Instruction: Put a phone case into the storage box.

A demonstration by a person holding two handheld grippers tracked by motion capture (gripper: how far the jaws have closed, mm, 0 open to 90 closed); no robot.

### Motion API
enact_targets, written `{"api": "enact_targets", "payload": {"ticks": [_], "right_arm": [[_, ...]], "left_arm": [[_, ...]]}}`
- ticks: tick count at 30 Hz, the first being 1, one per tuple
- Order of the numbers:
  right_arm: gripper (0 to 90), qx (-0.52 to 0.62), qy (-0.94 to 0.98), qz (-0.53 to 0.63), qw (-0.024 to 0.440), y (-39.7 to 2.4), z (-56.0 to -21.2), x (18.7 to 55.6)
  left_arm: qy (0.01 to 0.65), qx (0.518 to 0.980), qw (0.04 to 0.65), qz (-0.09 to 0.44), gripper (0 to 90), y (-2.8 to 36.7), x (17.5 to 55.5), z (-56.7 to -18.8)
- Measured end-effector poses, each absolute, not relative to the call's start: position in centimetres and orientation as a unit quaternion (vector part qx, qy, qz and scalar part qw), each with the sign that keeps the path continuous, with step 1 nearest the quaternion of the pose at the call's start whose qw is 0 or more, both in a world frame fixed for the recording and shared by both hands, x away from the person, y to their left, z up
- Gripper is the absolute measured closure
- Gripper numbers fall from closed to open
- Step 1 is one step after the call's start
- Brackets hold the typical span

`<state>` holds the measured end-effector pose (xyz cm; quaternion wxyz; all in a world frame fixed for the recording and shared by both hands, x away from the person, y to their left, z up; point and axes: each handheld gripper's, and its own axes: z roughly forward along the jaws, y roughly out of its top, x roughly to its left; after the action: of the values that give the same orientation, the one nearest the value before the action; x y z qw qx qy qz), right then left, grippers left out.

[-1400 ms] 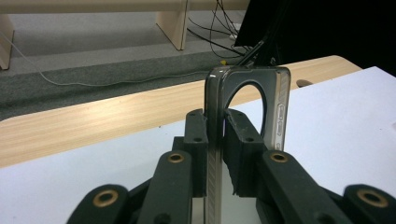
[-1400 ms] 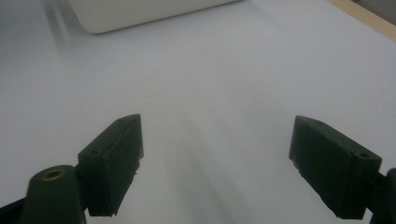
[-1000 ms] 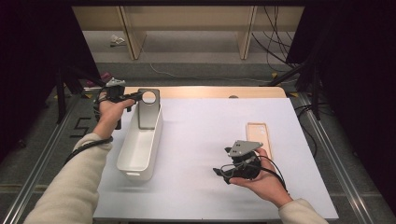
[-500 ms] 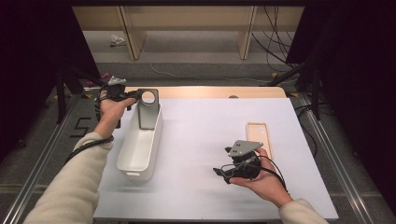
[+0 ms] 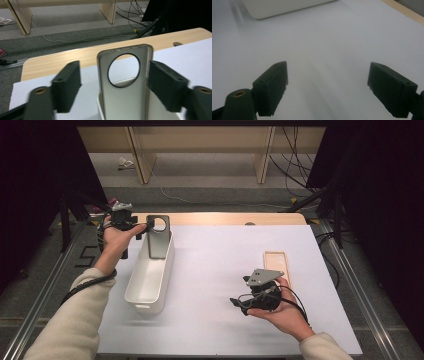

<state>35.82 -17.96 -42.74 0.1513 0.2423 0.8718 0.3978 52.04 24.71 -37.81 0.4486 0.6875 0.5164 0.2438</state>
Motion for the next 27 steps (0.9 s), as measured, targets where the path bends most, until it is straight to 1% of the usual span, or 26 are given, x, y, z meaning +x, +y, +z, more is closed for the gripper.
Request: {"api": "enact_targets", "payload": {"ticks": [2,9,15,27], "right_arm": [[17.4,0.245,0.871,0.398,0.153,-18.1,-42.7,35.9],[17.4,0.252,0.868,0.399,0.157,-18.5,-42.6,36.1],[17.3,0.260,0.864,0.401,0.161,-19.0,-42.4,36.3],[16.4,0.279,0.854,0.405,0.172,-20.3,-42.0,36.8]], "left_arm": [[0.512,0.688,0.450,0.247,15.8,24.7,51.4,-37.6],[0.493,0.691,0.469,0.245,2.1,24.5,48.0,-37.3],[0.470,0.699,0.486,0.233,0.0,23.7,44.8,-37.7],[0.415,0.714,0.519,0.221,0.0,21.5,38.8,-39.1]]}}
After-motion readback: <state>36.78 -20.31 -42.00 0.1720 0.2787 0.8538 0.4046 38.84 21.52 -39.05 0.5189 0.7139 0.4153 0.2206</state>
